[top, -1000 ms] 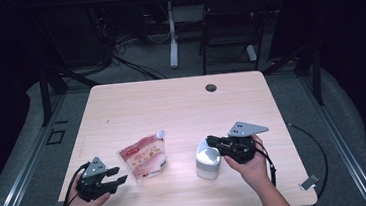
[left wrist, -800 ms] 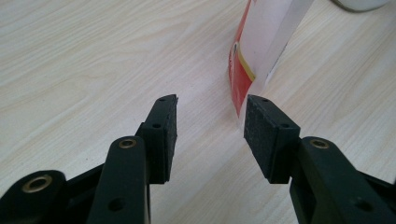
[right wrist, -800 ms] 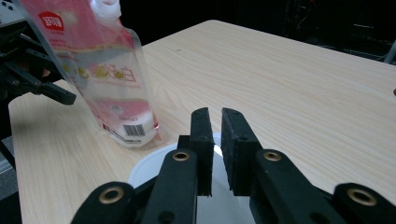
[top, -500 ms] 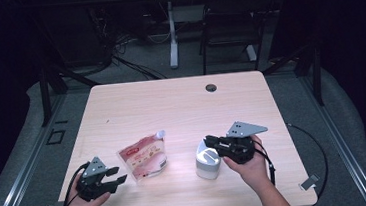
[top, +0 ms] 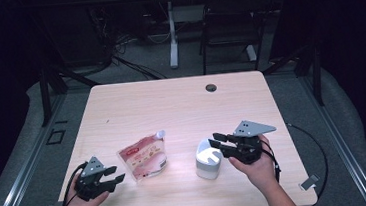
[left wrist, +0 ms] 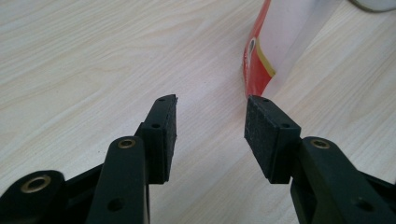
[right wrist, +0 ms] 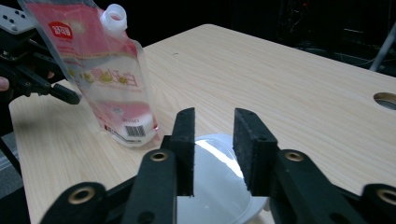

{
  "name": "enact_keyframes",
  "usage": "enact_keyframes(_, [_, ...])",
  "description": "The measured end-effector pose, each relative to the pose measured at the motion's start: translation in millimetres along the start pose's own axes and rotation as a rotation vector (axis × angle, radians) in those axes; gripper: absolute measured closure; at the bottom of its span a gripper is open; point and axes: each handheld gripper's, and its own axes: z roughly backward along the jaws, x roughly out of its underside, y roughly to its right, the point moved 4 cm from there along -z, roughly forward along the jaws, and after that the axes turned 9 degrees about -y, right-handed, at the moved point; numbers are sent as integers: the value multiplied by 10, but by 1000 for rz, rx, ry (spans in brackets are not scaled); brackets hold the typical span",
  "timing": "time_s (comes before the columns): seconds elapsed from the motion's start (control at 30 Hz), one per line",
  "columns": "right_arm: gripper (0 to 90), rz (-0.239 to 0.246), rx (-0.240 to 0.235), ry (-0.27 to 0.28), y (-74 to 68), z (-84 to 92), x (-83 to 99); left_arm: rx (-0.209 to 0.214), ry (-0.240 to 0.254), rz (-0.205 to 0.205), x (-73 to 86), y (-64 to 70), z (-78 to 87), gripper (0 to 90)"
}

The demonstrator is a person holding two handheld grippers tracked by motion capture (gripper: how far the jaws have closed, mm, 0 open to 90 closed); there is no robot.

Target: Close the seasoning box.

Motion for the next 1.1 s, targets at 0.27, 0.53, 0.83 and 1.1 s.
enact_keyframes(0.27, [583,-2,23,16,-9,122,19,-2,-5,4,2,-9,-2,536])
enact_keyframes(0.53, [472,-40,82,43,57,314,101,-11,0,6,-2,-12,1,533])
enact_keyframes(0.83, [459,-105,188,29,348,479,420,-21,11,16,-4,-20,-3,518])
enact_keyframes(1.1, [458,-131,228,20,459,573,621,-19,1,13,-6,-15,-6,517])
